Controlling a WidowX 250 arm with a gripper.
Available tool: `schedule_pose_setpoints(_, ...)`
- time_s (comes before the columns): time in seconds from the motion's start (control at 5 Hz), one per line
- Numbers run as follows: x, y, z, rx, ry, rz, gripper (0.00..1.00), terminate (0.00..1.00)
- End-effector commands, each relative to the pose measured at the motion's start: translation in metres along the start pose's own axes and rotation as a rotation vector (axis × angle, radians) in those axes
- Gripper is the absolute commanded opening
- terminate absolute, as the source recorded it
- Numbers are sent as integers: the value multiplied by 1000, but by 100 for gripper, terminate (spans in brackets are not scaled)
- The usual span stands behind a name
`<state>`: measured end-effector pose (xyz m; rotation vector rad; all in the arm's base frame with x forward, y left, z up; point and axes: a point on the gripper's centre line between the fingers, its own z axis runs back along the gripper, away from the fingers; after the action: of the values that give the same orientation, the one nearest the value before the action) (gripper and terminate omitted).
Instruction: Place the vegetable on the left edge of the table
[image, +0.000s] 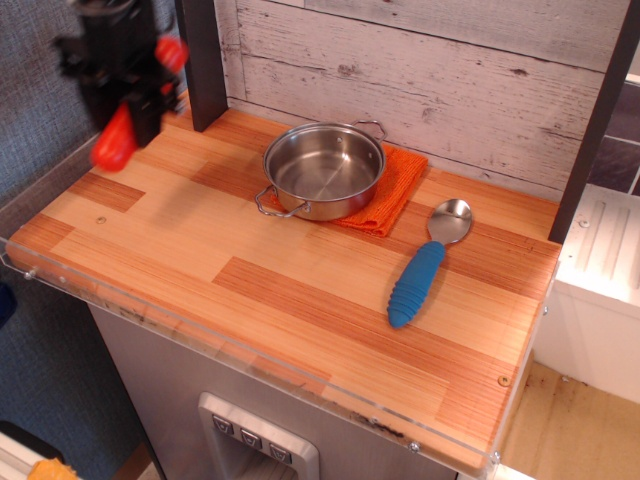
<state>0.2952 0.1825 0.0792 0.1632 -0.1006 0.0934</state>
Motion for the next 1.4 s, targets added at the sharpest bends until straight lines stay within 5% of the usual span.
schedule_pose_setpoints(0.0,-23,22,-21,35,68,-9,0,0)
schedule_pose_setpoints(0.2,-27,17,-31,8,100,-30,0,0)
schedule_pose_setpoints(0.4,-27,19,-37,3,128,-55,100,0)
schedule_pose_setpoints(0.8,-30,27,-18,-8,112,-164,100,0)
schedule_pose_setpoints(1.2,-39,11,41,-17,-18,-143,100,0)
